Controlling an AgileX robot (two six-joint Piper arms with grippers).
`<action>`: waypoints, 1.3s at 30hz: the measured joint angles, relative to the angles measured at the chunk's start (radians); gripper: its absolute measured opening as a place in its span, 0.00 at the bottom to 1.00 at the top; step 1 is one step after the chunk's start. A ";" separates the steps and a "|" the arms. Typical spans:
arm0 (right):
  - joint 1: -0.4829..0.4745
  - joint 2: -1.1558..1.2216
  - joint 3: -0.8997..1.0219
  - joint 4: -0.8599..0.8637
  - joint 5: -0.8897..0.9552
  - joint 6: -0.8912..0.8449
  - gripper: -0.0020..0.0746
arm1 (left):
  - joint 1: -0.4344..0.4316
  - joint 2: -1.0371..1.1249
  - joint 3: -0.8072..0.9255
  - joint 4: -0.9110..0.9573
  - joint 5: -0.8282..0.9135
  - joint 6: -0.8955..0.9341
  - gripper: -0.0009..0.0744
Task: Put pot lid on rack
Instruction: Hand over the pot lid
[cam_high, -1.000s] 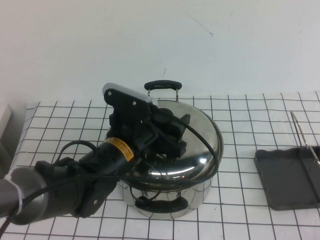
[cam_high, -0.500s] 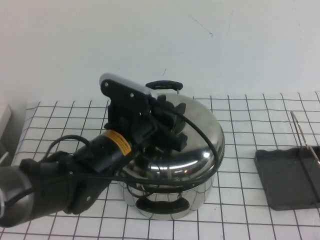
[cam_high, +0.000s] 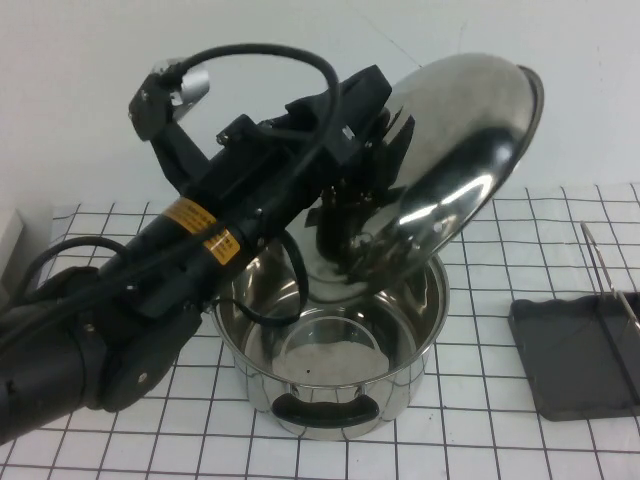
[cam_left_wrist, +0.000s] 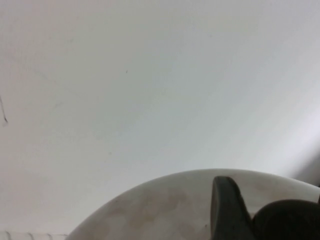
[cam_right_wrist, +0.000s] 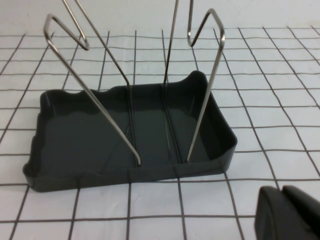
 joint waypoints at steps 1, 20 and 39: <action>0.000 0.000 0.000 0.000 0.000 0.000 0.02 | 0.000 0.004 0.000 0.000 -0.006 -0.077 0.43; 0.000 0.000 0.004 0.350 -0.054 0.125 0.02 | -0.002 0.220 0.000 0.177 -0.292 -0.206 0.43; 0.000 0.000 0.004 0.916 -0.057 -0.111 0.02 | -0.002 0.220 -0.155 0.375 -0.311 -0.040 0.43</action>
